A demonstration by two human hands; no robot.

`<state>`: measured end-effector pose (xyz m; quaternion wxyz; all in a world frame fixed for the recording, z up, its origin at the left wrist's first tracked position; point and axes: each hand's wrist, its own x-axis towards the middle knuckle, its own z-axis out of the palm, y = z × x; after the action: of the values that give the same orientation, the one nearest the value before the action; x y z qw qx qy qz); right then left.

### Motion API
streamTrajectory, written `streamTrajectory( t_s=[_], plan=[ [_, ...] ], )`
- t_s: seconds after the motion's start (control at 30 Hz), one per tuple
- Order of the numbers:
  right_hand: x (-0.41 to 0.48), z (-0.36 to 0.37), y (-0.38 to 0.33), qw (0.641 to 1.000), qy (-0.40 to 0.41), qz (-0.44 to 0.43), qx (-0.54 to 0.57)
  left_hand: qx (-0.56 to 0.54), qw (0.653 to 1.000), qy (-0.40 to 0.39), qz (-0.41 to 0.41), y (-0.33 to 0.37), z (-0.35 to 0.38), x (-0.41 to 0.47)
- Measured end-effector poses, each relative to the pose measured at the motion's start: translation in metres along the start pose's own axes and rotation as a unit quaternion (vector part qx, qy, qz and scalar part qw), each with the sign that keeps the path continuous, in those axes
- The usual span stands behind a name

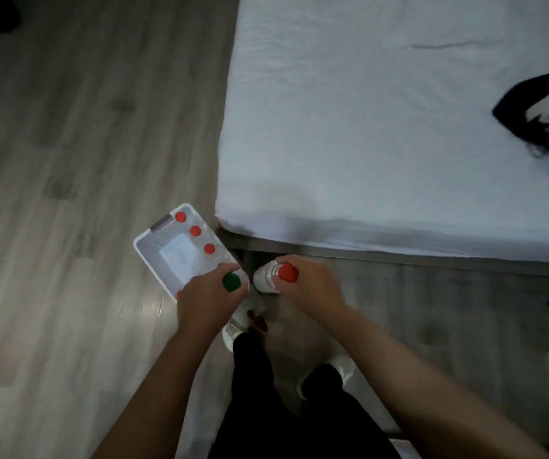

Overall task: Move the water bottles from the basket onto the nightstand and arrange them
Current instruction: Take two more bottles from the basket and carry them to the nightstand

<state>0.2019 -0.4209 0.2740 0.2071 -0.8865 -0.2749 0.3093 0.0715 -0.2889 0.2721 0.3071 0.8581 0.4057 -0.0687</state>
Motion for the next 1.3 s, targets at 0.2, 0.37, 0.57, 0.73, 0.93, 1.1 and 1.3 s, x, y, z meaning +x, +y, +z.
streamTrajectory(
  t_s=[0.2, 0.37, 0.57, 0.73, 0.93, 1.1, 1.3],
  plan=[
    [-0.075, -0.068, 0.119, 0.994, 0.071, 0.079, 0.019, 0.021, 0.996, -0.026, 0.077, 0.105, 0.065, -0.049],
    [-0.142, -0.117, 0.219, 0.979, 0.128, 0.146, 0.067, 0.035, 0.987, -0.062, 0.141, 0.193, 0.126, -0.086],
    [-0.227, -0.168, 0.307, 0.947, 0.188, 0.220, 0.140, 0.003, 0.967, -0.119, 0.224, 0.297, 0.182, -0.133],
    [-0.274, -0.190, 0.362, 0.897, 0.277, 0.288, 0.188, -0.010, 0.942, -0.149, 0.300, 0.375, 0.207, -0.154],
    [-0.313, -0.213, 0.415, 0.833, 0.362, 0.346, 0.234, -0.033, 0.907, -0.202, 0.369, 0.456, 0.247, -0.163],
    [-0.324, -0.233, 0.470, 0.777, 0.408, 0.398, 0.267, -0.019, 0.883, -0.239, 0.403, 0.523, 0.290, -0.163],
    [-0.310, -0.278, 0.544, 0.762, 0.389, 0.441, 0.270, 0.000, 0.849, -0.299, 0.436, 0.613, 0.353, -0.142]
  ],
)
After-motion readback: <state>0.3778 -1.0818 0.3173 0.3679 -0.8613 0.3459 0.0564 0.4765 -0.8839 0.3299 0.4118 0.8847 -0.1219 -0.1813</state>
